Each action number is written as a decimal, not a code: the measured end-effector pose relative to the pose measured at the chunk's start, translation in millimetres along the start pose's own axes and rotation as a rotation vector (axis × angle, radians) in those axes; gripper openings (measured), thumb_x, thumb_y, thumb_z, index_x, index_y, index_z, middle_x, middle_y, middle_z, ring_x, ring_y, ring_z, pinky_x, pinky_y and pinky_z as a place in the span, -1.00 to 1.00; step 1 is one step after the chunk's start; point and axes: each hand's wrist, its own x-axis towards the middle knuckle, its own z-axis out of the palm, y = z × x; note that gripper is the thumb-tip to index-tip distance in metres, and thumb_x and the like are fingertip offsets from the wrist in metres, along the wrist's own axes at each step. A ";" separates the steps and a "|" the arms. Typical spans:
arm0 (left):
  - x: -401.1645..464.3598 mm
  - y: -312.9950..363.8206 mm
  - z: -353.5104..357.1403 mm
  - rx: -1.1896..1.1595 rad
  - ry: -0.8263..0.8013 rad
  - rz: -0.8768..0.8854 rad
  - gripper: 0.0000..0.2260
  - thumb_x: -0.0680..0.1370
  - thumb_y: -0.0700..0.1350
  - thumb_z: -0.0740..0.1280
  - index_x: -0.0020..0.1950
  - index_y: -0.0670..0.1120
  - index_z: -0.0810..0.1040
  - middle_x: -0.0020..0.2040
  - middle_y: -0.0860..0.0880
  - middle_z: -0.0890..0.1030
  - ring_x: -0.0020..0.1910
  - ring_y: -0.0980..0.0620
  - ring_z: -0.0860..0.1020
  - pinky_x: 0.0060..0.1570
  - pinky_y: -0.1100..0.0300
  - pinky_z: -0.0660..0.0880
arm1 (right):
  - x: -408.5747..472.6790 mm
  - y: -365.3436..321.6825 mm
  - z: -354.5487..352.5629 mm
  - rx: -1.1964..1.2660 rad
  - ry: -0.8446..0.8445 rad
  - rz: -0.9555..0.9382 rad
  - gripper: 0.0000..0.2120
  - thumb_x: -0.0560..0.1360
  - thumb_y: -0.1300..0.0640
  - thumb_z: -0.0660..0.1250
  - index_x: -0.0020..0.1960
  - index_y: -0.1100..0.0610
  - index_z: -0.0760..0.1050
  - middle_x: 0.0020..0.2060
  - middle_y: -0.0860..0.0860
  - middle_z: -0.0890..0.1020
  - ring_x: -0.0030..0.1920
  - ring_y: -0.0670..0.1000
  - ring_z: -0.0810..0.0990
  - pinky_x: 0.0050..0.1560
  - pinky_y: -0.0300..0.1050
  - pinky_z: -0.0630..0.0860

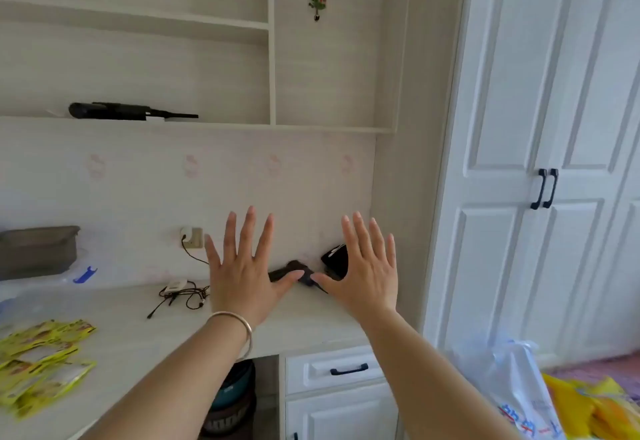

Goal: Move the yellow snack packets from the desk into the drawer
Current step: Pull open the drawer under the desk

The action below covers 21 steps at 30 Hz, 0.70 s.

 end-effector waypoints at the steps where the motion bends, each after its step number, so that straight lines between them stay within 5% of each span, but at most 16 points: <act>1: -5.4 4.7 5.1 0.001 -0.041 -0.006 -0.15 0.38 0.50 -0.14 0.53 0.03 0.01 0.54 -0.06 0.08 0.51 -0.17 0.09 0.35 -0.27 0.01 | -7.9 2.8 2.6 0.001 -0.005 0.012 -0.03 0.34 -0.42 0.23 0.56 -0.04 -0.10 0.56 -0.07 0.02 0.56 0.06 -0.05 0.54 0.12 -0.11; 4: -28.3 17.0 32.6 0.002 -0.042 0.025 -0.12 0.34 0.47 0.08 0.53 0.07 -0.06 0.56 -0.07 0.07 0.52 -0.16 0.06 0.38 -0.31 0.05 | -31.0 20.7 23.0 -0.016 -0.016 0.040 -0.02 0.32 -0.42 0.24 0.56 -0.03 -0.05 0.56 -0.07 0.05 0.56 0.05 -0.01 0.54 0.11 -0.09; 13: -85.8 83.1 91.5 -0.035 -0.296 -0.011 -0.12 0.39 0.46 0.04 0.50 0.08 -0.31 0.58 -0.04 -0.11 0.56 -0.16 -0.05 0.44 -0.28 -0.04 | -78.1 104.8 70.7 -0.026 -0.232 0.103 -0.03 0.38 -0.43 0.17 0.55 -0.04 -0.23 0.56 -0.10 -0.11 0.56 0.01 -0.18 0.55 0.05 -0.18; 21: -122.9 146.4 156.3 -0.043 -0.460 -0.056 -0.15 0.42 0.42 0.10 0.55 0.06 -0.16 0.58 -0.07 -0.03 0.56 -0.16 -0.02 0.43 -0.30 0.00 | -95.5 178.5 118.5 0.033 -0.377 0.128 -0.03 0.38 -0.43 0.18 0.56 -0.01 -0.17 0.56 -0.11 -0.04 0.56 0.00 -0.15 0.56 0.03 -0.15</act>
